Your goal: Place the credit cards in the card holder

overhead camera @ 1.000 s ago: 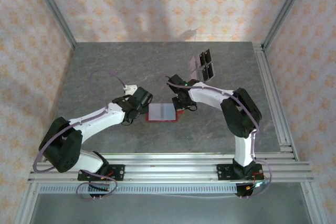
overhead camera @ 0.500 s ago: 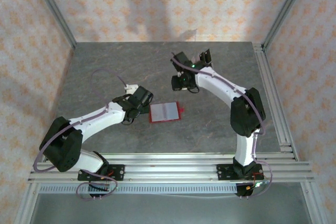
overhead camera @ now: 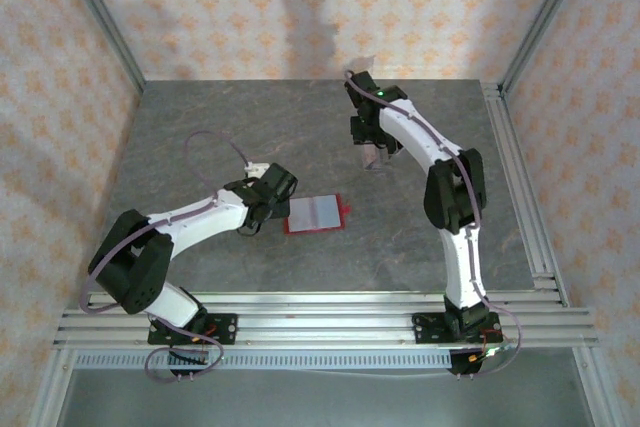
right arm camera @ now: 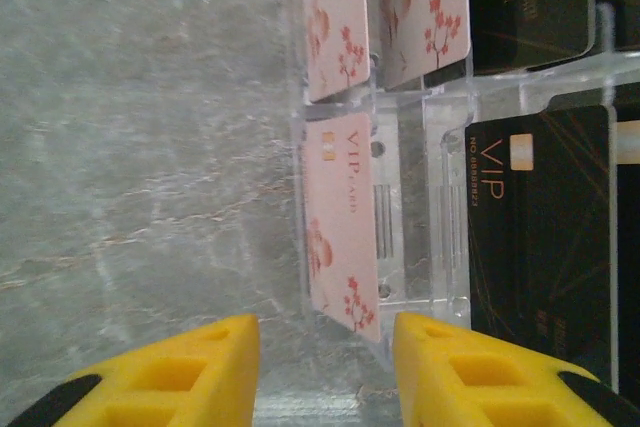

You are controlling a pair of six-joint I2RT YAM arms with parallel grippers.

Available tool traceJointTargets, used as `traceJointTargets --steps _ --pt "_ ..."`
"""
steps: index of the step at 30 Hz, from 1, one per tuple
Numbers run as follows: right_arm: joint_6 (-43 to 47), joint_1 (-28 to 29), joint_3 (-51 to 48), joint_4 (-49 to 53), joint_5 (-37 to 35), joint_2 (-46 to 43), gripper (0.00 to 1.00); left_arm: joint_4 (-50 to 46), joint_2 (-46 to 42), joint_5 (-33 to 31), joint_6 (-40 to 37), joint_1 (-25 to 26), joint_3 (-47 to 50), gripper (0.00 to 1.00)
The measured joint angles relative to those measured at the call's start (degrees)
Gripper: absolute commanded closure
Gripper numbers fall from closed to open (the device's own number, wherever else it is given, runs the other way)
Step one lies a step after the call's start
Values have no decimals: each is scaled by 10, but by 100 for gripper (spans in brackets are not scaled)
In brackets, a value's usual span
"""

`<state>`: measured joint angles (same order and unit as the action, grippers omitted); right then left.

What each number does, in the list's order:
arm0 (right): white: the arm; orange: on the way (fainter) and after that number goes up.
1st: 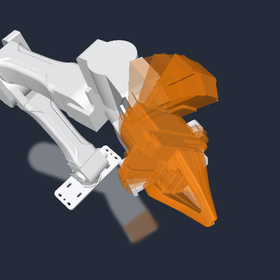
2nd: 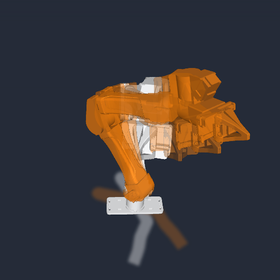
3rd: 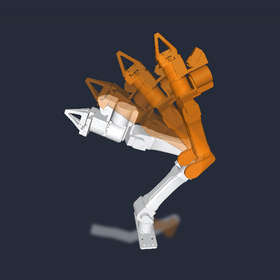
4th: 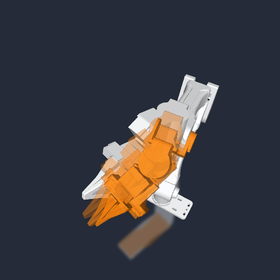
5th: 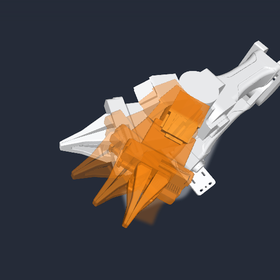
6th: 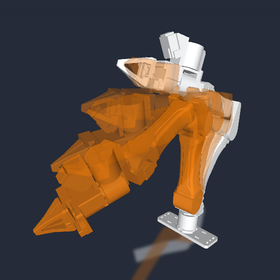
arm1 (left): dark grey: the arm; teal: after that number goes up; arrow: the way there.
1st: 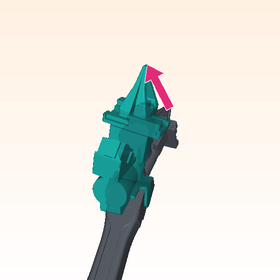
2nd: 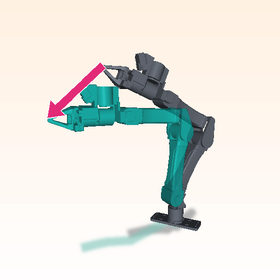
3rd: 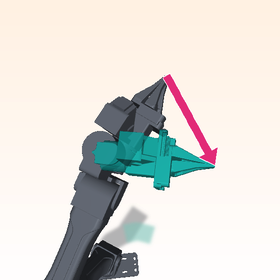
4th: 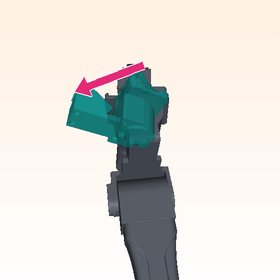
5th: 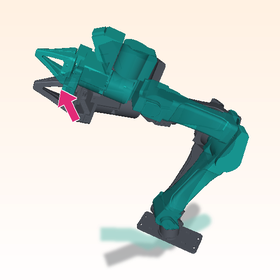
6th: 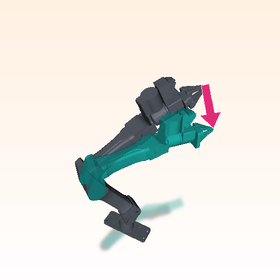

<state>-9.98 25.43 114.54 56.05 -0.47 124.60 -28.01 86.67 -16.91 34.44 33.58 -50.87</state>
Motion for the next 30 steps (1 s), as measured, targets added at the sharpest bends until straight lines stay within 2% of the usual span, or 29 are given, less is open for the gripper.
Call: traceJointTargets --steps 7,30 --pt "10 0 46 36 -19 49 64 2 1 0 0 0 -1 0" --pt "13 -13 47 44 -4 90 71 2 1 0 0 0 -5 0"
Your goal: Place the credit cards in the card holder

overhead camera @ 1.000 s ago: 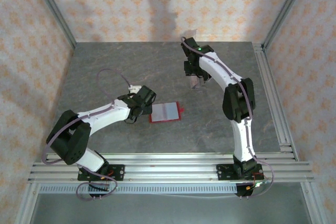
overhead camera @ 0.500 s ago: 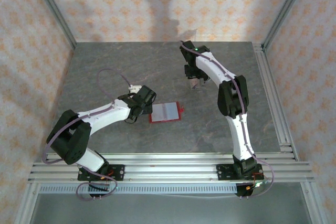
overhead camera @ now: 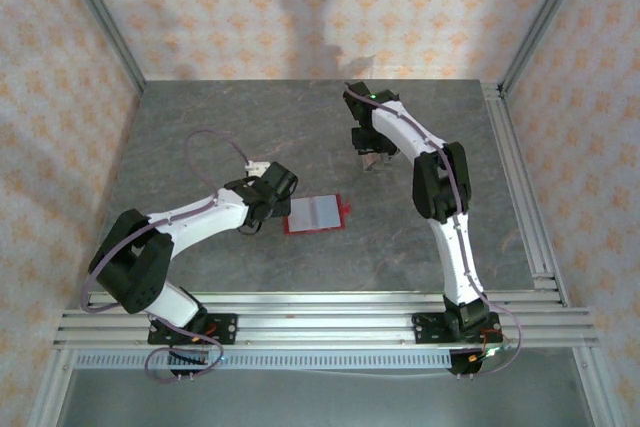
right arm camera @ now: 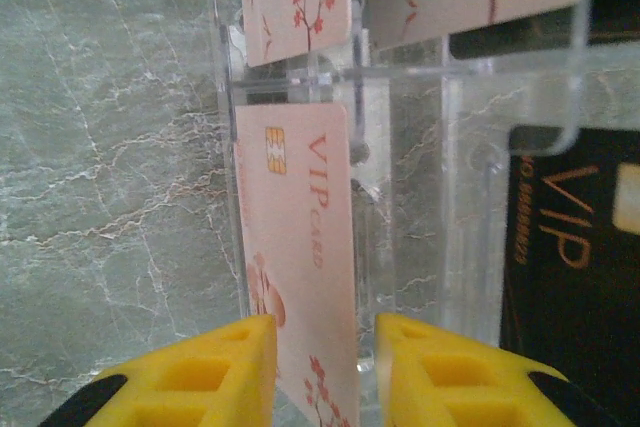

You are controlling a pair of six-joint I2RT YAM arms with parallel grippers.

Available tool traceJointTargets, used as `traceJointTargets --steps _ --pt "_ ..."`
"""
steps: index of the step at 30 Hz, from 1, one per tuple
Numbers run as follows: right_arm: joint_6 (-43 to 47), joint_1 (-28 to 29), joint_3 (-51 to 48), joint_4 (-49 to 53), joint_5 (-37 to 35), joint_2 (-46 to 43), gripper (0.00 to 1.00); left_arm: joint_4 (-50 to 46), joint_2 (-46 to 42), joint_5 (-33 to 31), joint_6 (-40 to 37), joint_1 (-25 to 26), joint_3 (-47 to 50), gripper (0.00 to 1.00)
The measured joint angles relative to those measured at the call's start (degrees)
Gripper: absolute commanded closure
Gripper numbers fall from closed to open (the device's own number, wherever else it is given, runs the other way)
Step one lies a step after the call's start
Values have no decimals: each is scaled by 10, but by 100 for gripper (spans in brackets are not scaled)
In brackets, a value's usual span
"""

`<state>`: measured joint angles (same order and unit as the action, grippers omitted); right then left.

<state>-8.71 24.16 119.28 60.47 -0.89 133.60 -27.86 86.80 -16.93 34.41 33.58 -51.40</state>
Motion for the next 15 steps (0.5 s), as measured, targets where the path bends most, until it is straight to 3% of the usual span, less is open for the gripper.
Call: traceJointTargets --steps 15 --pt "0 0 7 0 24 1 76 0 0 0 0 0 0 0"
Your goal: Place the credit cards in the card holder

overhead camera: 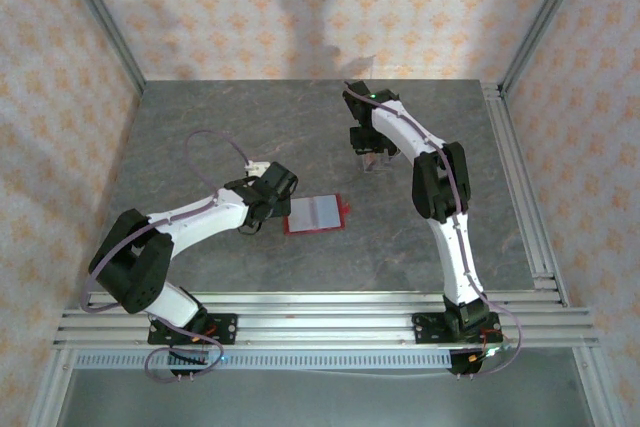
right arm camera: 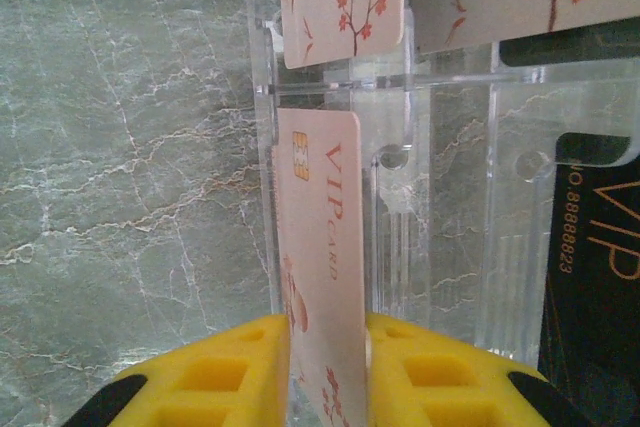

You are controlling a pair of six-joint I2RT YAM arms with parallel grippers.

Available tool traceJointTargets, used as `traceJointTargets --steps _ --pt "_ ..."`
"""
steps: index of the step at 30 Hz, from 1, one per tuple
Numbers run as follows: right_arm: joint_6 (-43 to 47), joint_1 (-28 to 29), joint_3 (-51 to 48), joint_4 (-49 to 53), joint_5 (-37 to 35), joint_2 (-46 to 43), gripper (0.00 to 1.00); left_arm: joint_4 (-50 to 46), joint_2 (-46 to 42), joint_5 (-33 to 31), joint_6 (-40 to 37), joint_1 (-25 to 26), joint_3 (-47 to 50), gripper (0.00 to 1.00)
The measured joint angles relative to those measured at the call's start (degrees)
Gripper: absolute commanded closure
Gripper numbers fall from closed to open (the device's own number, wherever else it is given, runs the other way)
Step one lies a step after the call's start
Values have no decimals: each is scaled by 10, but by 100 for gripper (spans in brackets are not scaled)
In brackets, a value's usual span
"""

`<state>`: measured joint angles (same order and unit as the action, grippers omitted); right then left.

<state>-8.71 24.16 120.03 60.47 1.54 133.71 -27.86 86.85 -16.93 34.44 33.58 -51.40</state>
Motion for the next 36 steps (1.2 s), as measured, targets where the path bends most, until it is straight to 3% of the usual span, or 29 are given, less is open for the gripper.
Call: traceJointTargets --steps 22,36 --pt "0 0 31 2 2 0 79 0 7 0 0 0 0 0" --pt "0 -1 31 2 -1 0 69 0 7 0 0 0 0 0"
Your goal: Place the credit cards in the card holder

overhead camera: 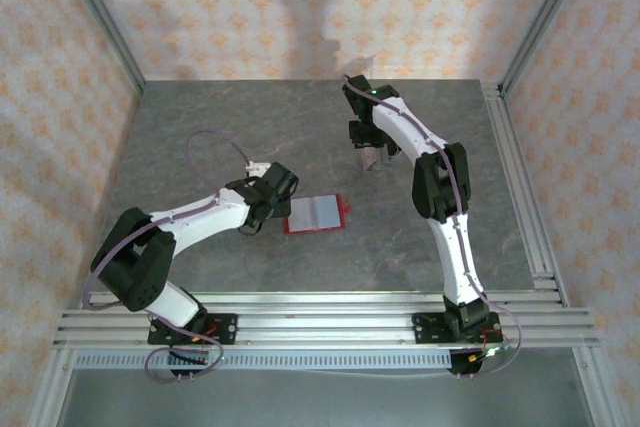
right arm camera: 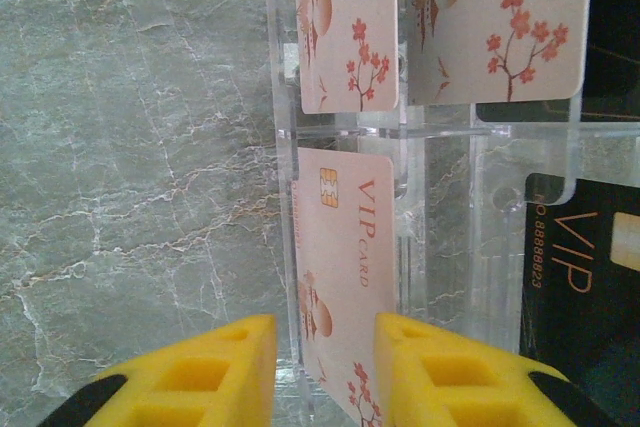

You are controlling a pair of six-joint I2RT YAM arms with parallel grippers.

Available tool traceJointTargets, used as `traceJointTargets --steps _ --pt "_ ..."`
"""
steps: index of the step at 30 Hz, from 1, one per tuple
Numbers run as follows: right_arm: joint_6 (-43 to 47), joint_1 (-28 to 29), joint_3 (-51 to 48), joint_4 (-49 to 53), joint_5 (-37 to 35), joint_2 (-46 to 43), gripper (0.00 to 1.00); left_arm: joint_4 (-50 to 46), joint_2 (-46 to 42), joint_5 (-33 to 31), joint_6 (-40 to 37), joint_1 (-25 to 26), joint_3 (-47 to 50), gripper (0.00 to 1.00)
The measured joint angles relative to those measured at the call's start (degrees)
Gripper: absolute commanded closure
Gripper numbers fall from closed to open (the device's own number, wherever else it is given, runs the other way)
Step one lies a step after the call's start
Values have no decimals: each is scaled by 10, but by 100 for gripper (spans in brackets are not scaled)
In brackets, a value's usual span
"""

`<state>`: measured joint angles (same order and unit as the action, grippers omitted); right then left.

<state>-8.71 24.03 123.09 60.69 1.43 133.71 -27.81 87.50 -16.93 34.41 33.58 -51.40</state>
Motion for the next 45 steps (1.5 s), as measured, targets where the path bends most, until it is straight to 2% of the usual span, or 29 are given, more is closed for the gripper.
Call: traceJointTargets --steps 12,29,33,45 --pt "0 -13 -17 0 -1 0 70 0 0 0 0 0 0 0" --pt "0 -13 -18 -3 21 0 83 0 4 0 0 0 0 0" --pt "0 -13 -18 -3 27 0 84 1 4 0 0 0 0 0" --pt "3 -12 -16 -3 36 0 100 2 4 0 0 0 0 0"
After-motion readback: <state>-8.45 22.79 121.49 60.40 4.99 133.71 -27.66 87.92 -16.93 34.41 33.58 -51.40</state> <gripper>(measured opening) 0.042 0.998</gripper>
